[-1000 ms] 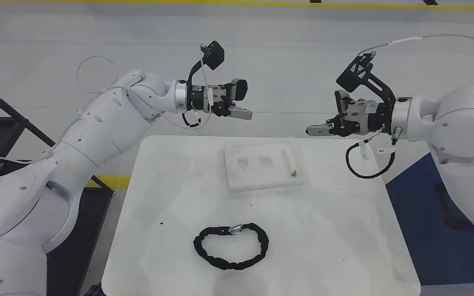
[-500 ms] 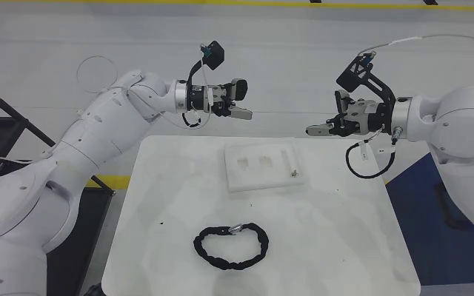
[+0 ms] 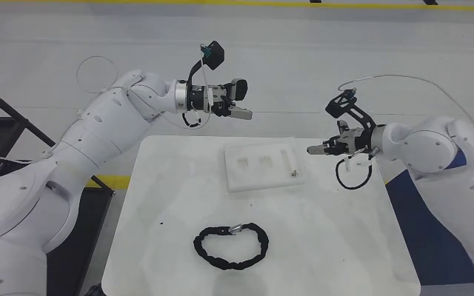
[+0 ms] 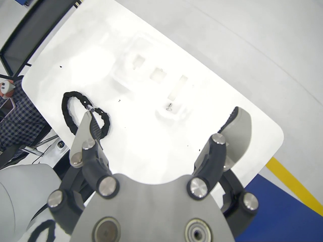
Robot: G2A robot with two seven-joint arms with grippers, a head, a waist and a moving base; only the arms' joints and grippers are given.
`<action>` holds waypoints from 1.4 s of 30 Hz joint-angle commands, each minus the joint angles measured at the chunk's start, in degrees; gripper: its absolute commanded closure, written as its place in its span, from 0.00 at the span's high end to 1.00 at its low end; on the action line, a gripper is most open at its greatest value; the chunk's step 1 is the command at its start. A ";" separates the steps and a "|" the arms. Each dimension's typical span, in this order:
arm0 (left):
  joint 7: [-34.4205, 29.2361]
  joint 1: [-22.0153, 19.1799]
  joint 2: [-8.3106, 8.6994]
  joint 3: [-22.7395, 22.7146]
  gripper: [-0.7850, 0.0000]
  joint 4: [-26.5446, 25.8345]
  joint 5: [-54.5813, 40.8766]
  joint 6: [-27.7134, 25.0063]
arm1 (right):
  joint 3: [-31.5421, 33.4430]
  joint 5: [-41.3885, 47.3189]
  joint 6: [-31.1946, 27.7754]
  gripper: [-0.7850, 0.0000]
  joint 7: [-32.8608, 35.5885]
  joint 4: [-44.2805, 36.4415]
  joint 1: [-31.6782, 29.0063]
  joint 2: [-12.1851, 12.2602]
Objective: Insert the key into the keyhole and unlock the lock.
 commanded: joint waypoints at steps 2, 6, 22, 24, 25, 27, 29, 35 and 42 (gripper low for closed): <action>-0.08 0.00 0.00 0.00 1.00 0.00 -0.05 0.00 | -2.10 -1.36 1.68 1.00 -0.43 1.36 -0.36 -0.45; -0.08 0.00 0.00 0.00 1.00 0.00 -0.05 0.00 | -5.26 -3.48 4.52 1.00 -1.09 3.38 0.09 -1.37; -0.08 0.00 0.00 0.00 1.00 0.00 -0.05 0.00 | -20.65 -3.07 8.10 1.00 -2.36 17.02 6.52 -8.49; -0.08 0.00 0.00 0.00 1.00 0.00 -0.05 0.00 | -22.97 -3.53 7.02 1.00 -2.26 19.65 7.71 -9.76; -0.08 0.00 0.00 0.00 1.00 0.00 -0.05 0.00 | -23.90 -3.47 7.01 1.00 -2.50 21.20 8.28 -10.41; -0.08 0.00 0.00 0.00 1.00 0.00 -0.05 0.00 | -25.68 -2.96 6.10 1.00 -2.63 23.91 9.39 -11.74; -0.08 0.00 0.00 0.00 1.00 0.00 -0.05 0.00 | -26.89 -1.70 5.22 1.00 -2.64 26.67 10.62 -13.02; -0.08 0.00 0.00 0.00 1.00 0.00 -0.05 0.00 | -29.26 -0.94 0.15 1.00 -3.04 32.45 14.20 -15.91; -0.08 0.00 0.00 0.00 1.00 0.00 -0.05 0.00 | -29.26 -0.94 0.15 1.00 -3.04 32.45 14.20 -15.91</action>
